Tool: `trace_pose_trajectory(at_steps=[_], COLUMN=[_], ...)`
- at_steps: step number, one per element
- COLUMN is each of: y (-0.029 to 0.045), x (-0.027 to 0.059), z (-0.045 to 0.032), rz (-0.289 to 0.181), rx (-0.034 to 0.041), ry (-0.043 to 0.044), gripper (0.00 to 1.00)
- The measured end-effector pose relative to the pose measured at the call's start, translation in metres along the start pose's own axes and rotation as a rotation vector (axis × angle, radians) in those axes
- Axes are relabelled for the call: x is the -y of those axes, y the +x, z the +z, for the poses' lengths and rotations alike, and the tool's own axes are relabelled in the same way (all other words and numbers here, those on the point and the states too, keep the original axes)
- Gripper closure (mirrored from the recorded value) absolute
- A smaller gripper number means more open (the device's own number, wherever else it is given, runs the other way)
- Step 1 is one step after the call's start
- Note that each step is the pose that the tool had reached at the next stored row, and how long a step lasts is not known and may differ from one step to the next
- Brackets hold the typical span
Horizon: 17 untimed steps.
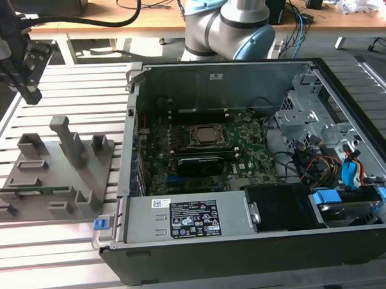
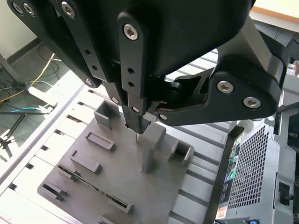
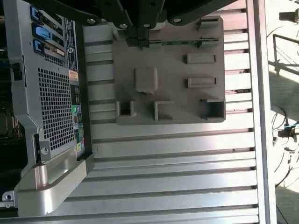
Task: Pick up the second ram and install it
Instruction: 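Reach for the second ram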
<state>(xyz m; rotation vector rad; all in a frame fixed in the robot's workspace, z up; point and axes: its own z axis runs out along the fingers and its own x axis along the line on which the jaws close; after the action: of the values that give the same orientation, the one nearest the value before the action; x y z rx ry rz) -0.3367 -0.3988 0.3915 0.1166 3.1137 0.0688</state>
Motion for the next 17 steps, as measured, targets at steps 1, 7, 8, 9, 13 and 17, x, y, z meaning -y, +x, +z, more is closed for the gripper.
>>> trace_pose_trajectory(at_steps=[1,7,8,9,13,17], y=[0.0034,0.0155,0.0188,0.0221,0.0384,0.0387], x=[0.0003,0.0048,0.0060,0.0068,0.0161,0.0208], z=[0.0000,0.0003,0.0004,0.0005,0.0012,0.0018], rz=[0.000,0.000,0.000,0.000,0.000,0.000], rx=[0.0001,0.0001,0.0001,0.0001,0.0001,-0.0015], ry=[0.0000,0.0000,0.0000,0.0000,-0.0001,0.0001], gripper=[0.90,0.90,0.90,0.90,0.90,0.90])
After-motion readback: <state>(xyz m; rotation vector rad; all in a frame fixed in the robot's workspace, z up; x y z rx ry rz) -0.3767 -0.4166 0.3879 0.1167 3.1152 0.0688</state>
